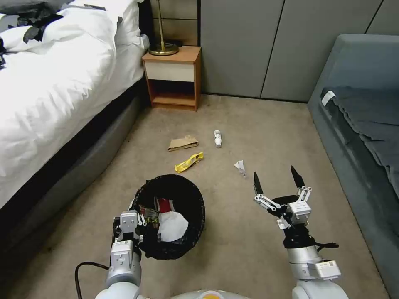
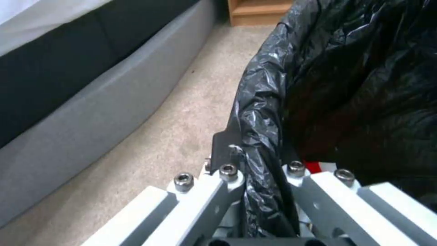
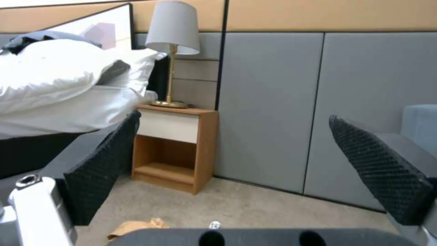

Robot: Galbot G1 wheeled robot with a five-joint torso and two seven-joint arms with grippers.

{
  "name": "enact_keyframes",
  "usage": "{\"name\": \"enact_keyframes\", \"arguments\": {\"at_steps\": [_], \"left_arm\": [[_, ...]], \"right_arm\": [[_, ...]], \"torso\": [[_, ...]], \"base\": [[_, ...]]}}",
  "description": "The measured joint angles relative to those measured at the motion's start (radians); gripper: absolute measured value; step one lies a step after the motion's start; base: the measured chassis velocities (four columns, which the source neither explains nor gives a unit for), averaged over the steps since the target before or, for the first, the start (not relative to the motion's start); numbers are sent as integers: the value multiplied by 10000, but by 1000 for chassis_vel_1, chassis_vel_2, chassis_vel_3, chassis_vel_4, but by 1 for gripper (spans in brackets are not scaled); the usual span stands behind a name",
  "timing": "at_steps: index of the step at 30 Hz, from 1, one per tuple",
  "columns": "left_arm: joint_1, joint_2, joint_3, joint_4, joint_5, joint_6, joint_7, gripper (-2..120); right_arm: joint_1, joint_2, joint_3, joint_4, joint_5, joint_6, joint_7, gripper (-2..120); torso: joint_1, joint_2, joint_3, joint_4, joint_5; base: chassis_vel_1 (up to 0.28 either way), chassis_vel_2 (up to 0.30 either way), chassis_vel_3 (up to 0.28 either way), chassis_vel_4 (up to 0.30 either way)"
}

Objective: Pick up the trash bin, then pick up the garbage from the floor and place it into the trash bin.

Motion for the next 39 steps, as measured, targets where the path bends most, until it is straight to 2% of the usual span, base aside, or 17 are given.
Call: {"name": "enact_keyframes", "arguments": {"at_steps": [28,39], "left_arm": [[-6,26,-36,-76,1,-31,-3,1],[-27,24,-45,-67,-16,-31,-4,1]], "right_arm": [[55,-42,-17,-166,-182,142,-171,100],[76,-30,14,-191,-192,341,-420,100]], "torso": [[0,-1,1,0,-1],[0,-1,0,0,0]], "base": [[-157,155,158,-153],[-55,58,65,-61]]}}
